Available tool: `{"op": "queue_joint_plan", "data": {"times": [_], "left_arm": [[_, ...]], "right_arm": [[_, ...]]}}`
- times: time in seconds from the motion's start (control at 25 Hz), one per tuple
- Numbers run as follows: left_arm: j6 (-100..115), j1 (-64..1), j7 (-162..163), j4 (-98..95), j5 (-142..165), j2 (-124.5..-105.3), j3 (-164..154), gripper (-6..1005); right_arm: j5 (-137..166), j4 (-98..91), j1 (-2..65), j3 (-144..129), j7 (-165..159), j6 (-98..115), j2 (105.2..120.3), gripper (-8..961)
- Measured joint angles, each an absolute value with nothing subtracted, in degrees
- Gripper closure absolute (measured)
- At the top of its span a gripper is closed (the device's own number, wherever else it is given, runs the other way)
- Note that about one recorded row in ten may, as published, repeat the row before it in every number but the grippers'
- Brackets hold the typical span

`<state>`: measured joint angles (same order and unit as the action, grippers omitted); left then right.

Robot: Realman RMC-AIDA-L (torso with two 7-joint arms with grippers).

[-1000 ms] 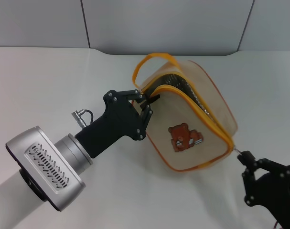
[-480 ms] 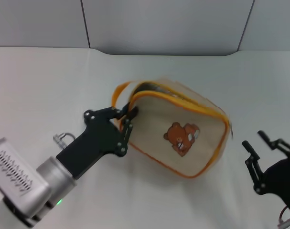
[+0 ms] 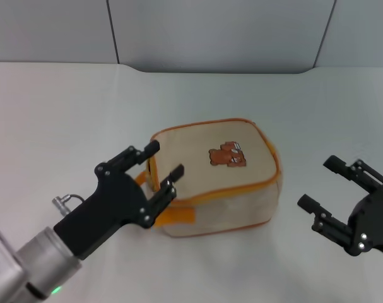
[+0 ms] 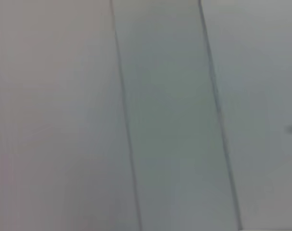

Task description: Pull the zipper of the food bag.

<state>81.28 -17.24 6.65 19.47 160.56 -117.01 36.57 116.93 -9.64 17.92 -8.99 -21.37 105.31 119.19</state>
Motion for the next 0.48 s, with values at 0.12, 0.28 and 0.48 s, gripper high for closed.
{"op": "queue_joint_plan", "data": {"times": [0.12,0.28,0.48], "left_arm": [[83.09,-17.63,11.78,19.02,164.26,-114.71,36.40,654],[88.33,-20.30,19.26,15.42,165.66,-111.59,30.19,467],[100.92,-23.87,25.46,2.76,165.68,-112.61,24.63,249]], "right_arm": [[120.42,-15.24,20.18,-9.96,-30.63,106.85,119.08,297],[123.79,-20.26,23.23,-14.46,-40.06,108.43,118.19,192],[124.30,-22.45,25.70,-21.03,-45.77,108.17,117.30,127]]}}
